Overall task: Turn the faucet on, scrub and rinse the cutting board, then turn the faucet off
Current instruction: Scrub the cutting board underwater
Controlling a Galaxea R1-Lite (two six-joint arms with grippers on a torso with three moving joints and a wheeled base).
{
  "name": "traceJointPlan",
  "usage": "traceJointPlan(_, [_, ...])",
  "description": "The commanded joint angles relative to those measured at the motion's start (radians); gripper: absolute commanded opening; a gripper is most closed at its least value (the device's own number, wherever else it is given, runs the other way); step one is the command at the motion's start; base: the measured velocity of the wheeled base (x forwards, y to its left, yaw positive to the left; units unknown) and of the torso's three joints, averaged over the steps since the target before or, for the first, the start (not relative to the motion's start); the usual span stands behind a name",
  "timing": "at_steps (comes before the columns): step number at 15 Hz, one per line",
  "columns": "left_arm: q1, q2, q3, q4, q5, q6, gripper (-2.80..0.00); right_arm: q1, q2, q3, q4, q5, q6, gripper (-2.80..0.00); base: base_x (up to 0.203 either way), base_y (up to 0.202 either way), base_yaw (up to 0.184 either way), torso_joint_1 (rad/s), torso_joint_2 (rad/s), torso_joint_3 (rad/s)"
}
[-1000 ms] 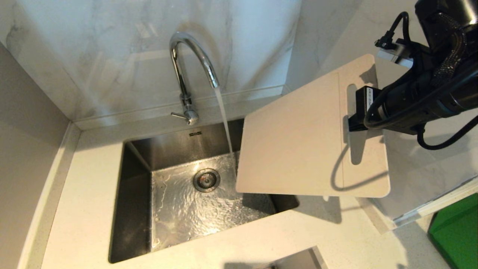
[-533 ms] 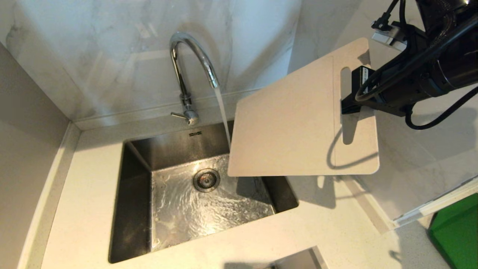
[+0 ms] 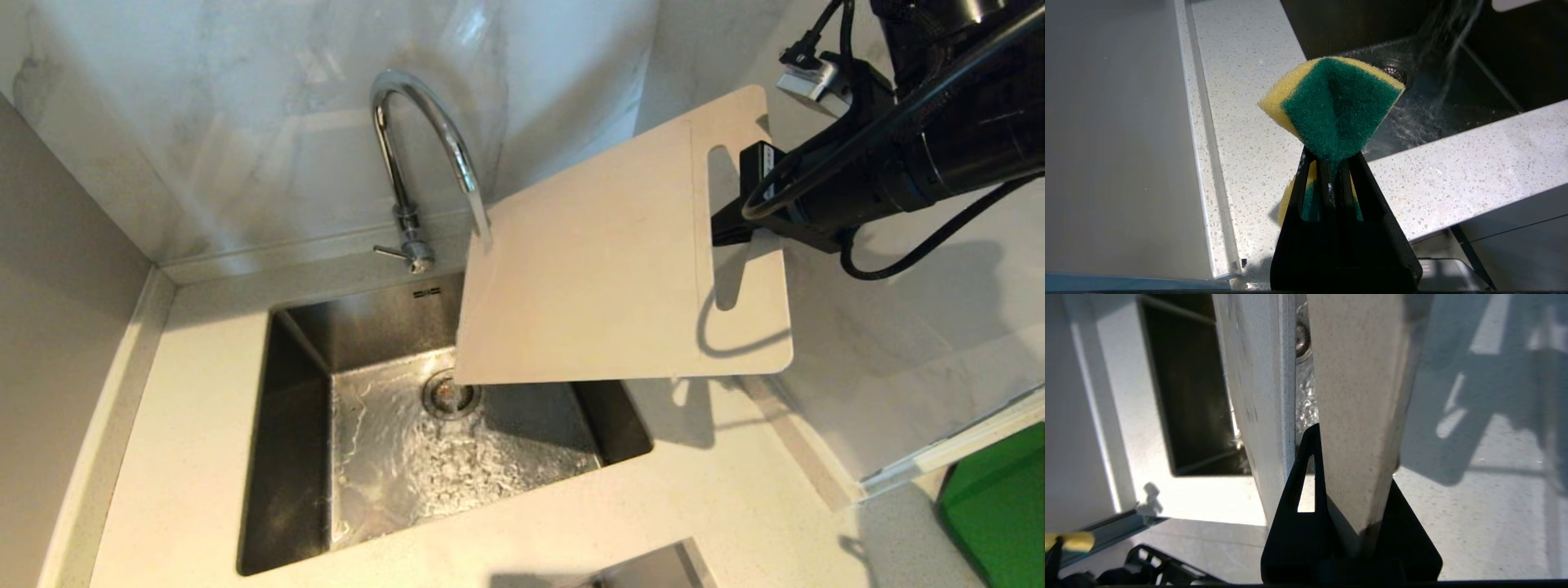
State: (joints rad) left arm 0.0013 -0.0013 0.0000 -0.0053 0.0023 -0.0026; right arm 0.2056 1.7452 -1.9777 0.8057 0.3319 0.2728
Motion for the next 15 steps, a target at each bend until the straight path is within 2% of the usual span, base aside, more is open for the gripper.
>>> traceJointPlan(1, [0.0, 0.0, 0.002, -0.001, -0.001, 0.0, -2.8, 0.011, 0.029, 0.0, -0.01, 0.013, 0.002, -2.8, 0.0, 0.0, 0.0, 0.0, 0.0, 0.0])
traceJointPlan(4, [0.0, 0.0, 0.002, -0.001, 0.001, 0.0, -2.8, 0.031, 0.047, 0.002, -0.017, 0.036, 0.002, -2.8, 0.0, 0.0, 0.0, 0.0, 0.0, 0.0])
traceJointPlan(9, [0.0, 0.0, 0.002, -0.001, 0.001, 0.0, -2.8, 0.108, 0.068, 0.017, -0.014, 0.038, 0.003, -2.8, 0.0, 0.0, 0.0, 0.0, 0.0, 0.0])
traceJointPlan(15, [0.0, 0.0, 0.002, -0.001, 0.001, 0.0, -2.8, 0.16, 0.136, 0.01, -0.021, 0.038, 0.002, -2.8, 0.0, 0.0, 0.0, 0.0, 0.0, 0.0])
